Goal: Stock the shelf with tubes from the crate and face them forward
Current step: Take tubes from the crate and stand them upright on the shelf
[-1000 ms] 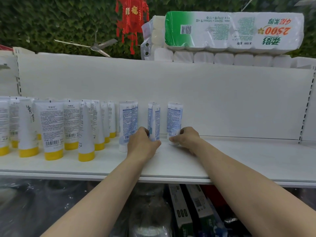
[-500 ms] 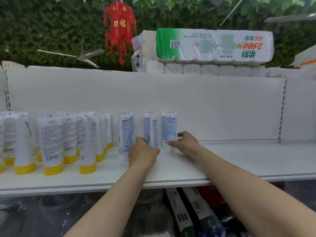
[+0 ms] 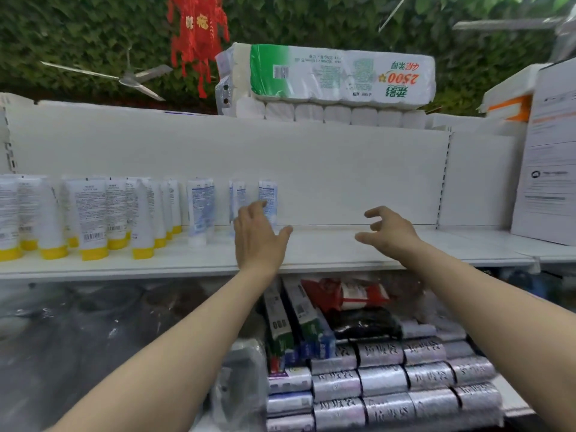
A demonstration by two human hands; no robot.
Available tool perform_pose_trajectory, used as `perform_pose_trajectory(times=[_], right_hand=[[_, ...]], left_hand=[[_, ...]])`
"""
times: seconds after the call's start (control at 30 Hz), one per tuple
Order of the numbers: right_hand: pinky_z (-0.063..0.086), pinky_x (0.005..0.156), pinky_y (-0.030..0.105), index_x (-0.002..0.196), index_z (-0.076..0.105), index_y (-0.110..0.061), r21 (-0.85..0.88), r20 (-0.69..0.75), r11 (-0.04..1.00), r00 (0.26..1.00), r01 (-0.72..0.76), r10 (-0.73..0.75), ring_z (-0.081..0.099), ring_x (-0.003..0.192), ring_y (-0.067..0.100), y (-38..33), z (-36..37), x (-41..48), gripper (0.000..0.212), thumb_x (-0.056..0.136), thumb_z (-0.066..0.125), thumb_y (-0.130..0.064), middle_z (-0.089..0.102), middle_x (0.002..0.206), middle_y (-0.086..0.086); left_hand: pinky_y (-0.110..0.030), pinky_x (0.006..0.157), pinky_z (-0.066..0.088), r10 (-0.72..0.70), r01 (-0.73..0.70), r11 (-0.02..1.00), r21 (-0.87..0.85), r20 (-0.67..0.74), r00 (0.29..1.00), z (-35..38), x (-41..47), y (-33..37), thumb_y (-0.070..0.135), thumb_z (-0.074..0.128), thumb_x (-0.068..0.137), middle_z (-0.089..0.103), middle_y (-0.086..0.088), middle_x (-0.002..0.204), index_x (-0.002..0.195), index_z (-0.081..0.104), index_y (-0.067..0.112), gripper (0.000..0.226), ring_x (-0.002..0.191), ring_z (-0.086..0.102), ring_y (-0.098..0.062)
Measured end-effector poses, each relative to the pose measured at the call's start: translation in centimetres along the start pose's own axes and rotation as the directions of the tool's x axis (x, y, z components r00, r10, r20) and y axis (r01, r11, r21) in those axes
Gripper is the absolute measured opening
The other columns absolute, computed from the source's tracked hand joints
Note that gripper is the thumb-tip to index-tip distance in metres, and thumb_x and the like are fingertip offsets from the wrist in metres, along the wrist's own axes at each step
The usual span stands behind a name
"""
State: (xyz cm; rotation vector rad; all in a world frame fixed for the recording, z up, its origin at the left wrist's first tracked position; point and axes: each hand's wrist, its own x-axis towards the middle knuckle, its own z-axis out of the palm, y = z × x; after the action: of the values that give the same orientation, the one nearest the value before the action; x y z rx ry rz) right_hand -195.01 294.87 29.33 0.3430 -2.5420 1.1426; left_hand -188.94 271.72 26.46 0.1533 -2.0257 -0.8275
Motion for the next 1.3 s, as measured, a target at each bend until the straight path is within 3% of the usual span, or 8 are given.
perform_pose_trajectory(times=[0.17, 0.4, 0.53, 0.77, 0.9, 1.0, 1.13, 1.3], right_hand=[[0.046, 0.086, 0.032, 0.135, 0.048, -0.025, -0.156, 0.019, 0.987, 0.999, 0.045, -0.042, 0.054, 0.111, 0.026, 5.8, -7.6, -4.2, 0.060, 0.082, 0.076, -0.030, 0.055, 0.132, 0.013], [0.047, 0.087, 0.034, 0.130, 0.050, -0.026, -0.368, 0.060, 0.926, 0.996, 0.081, -0.063, 0.057, 0.109, 0.024, 16.7, -16.9, -9.8, 0.058, 0.079, 0.078, -0.028, 0.059, 0.125, 0.006], [0.048, 0.093, 0.042, 0.128, 0.051, -0.030, -0.463, 0.069, 0.886, 0.998, 0.027, 0.005, 0.055, 0.114, 0.028, 24.4, -20.7, -11.9, 0.061, 0.074, 0.078, -0.034, 0.060, 0.121, 0.006], [0.044, 0.089, 0.036, 0.128, 0.048, -0.030, -0.518, 0.074, 0.846, 0.979, -0.125, 0.190, 0.051, 0.115, 0.031, 38.1, -24.3, -13.3, 0.056, 0.079, 0.075, -0.032, 0.055, 0.119, 0.009], [0.045, 0.086, 0.035, 0.127, 0.050, -0.026, -0.536, 0.060, 0.819, 0.959, -0.204, 0.277, 0.051, 0.116, 0.030, 45.4, -24.9, -13.2, 0.055, 0.078, 0.076, -0.031, 0.055, 0.124, 0.010], [0.044, 0.081, 0.034, 0.126, 0.051, -0.026, -0.561, 0.071, 0.783, 0.927, -0.268, 0.368, 0.051, 0.114, 0.030, 50.5, -24.9, -12.8, 0.055, 0.078, 0.077, -0.029, 0.053, 0.122, 0.010], [0.048, 0.086, 0.038, 0.126, 0.050, -0.025, -0.629, 0.127, 0.713, 0.864, -0.309, 0.487, 0.054, 0.109, 0.035, 57.7, -23.2, -13.4, 0.057, 0.076, 0.076, -0.031, 0.059, 0.116, 0.012], [0.045, 0.084, 0.034, 0.126, 0.051, -0.022, -0.634, 0.204, 0.653, 0.724, -0.414, 0.658, 0.052, 0.113, 0.033, 65.8, -19.4, -16.6, 0.051, 0.081, 0.074, -0.028, 0.056, 0.121, 0.012]], left_hand=[[-0.028, 0.093, 0.035, -0.058, 0.068, 0.996, -0.061, 0.154, 0.986, 4.6, -6.6, 7.9, 0.032, 0.071, 0.085, 0.038, -0.007, 0.138, 0.135, 0.043, 0.021, 0.058, 0.128, 0.036, -0.023], [-0.028, 0.095, 0.036, -0.068, 0.126, 0.982, -0.141, 0.359, 0.931, 13.7, -17.9, 18.1, 0.029, 0.076, 0.081, 0.042, -0.008, 0.131, 0.130, 0.049, 0.024, 0.056, 0.121, 0.043, -0.026], [-0.032, 0.096, 0.039, -0.060, 0.150, 0.976, -0.159, 0.466, 0.883, 19.5, -23.8, 22.6, 0.028, 0.077, 0.080, 0.042, -0.006, 0.130, 0.126, 0.049, 0.028, 0.054, 0.120, 0.044, -0.024], [-0.026, 0.094, 0.035, -0.023, 0.129, 0.985, -0.118, 0.642, 0.766, 30.4, -31.3, 26.9, 0.029, 0.077, 0.079, 0.043, -0.004, 0.125, 0.128, 0.049, 0.026, 0.056, 0.118, 0.044, -0.023], [-0.029, 0.097, 0.037, -0.010, 0.121, 0.987, -0.104, 0.715, 0.699, 37.5, -33.7, 27.1, 0.028, 0.078, 0.075, 0.046, -0.009, 0.124, 0.127, 0.052, 0.024, 0.059, 0.118, 0.048, -0.027], [-0.031, 0.098, 0.037, -0.033, 0.148, 0.986, -0.074, 0.788, 0.614, 43.0, -35.9, 26.4, 0.031, 0.078, 0.075, 0.047, -0.011, 0.125, 0.127, 0.052, 0.024, 0.059, 0.120, 0.047, -0.030], [-0.029, 0.095, 0.039, -0.111, 0.197, 0.980, 0.014, 0.864, 0.492, 49.3, -40.0, 24.1, 0.034, 0.079, 0.073, 0.054, -0.012, 0.123, 0.124, 0.056, 0.024, 0.057, 0.116, 0.051, -0.030], [-0.032, 0.094, 0.041, -0.230, 0.241, 0.957, 0.160, 0.927, 0.296, 54.4, -45.7, 20.1, 0.029, 0.078, 0.073, 0.051, -0.017, 0.120, 0.126, 0.055, 0.018, 0.059, 0.112, 0.052, -0.034]])
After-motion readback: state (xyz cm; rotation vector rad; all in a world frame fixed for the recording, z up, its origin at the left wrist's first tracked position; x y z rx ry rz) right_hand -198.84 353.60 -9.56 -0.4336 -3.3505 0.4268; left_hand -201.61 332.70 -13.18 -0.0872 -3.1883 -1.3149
